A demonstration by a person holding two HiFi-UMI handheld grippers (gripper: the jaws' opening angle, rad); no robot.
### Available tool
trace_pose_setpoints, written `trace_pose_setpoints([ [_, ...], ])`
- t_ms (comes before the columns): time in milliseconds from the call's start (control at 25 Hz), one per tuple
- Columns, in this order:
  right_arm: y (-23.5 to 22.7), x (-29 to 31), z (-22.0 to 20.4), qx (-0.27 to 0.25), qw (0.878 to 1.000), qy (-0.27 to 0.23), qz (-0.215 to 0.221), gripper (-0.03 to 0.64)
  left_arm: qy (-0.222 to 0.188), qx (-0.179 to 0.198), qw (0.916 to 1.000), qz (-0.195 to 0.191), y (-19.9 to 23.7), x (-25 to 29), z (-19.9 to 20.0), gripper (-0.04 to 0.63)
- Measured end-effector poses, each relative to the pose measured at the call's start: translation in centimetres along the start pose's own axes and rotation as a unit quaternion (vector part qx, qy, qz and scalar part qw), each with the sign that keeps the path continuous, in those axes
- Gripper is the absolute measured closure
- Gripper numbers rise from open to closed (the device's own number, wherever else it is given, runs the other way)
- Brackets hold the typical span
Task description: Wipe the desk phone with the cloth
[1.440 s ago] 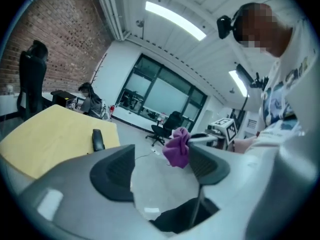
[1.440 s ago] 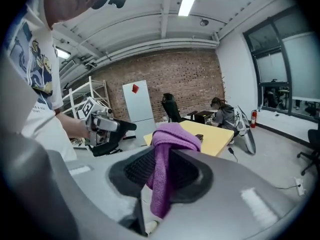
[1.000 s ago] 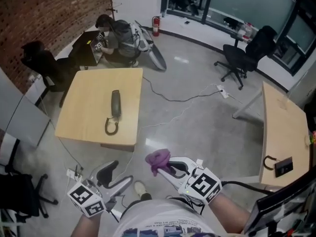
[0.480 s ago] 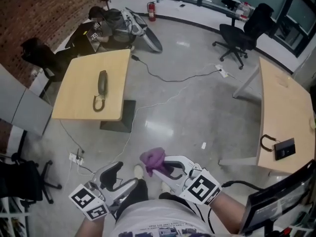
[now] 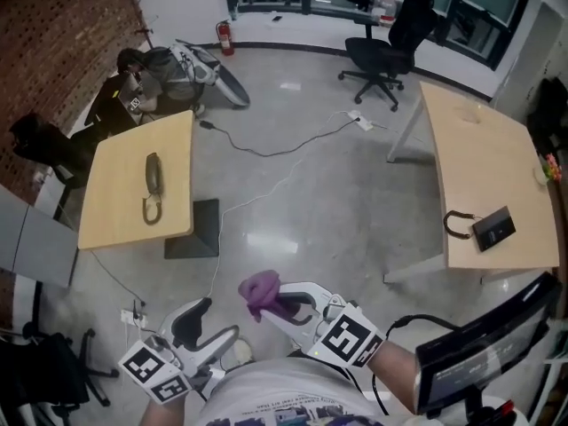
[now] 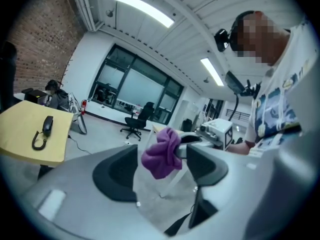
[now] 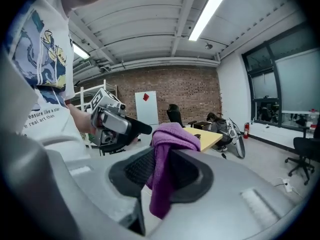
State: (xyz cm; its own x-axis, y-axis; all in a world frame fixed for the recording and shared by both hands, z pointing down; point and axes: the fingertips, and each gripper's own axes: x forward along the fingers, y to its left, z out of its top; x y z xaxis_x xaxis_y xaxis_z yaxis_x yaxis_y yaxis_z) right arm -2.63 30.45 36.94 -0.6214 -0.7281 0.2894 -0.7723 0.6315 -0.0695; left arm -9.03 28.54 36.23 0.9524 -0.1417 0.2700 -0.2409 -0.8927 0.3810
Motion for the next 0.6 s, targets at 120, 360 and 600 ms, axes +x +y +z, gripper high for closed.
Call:
trace_pose_setpoints([
  [120, 0.7, 0.9, 0.4, 0.000, 1.000, 0.000, -0.007, 0.526, 0.000, 0.001, 1.0000, -0.007, 0.6, -0.9, 0.0, 0.275],
  [360, 3.0, 3.1, 1.2, -0.012, 1.000, 0.011, -0.006, 0.526, -0.004, -0.005, 0.9999, -0.010, 2.1, -3.8, -0.7, 0.275],
  [600, 4.9, 4.7, 1.3, -0.018, 1.000, 0.022, -0.005, 0.526, -0.010, -0.005, 0.9998, -0.015, 3.2, -5.6, -1.5, 0.275],
])
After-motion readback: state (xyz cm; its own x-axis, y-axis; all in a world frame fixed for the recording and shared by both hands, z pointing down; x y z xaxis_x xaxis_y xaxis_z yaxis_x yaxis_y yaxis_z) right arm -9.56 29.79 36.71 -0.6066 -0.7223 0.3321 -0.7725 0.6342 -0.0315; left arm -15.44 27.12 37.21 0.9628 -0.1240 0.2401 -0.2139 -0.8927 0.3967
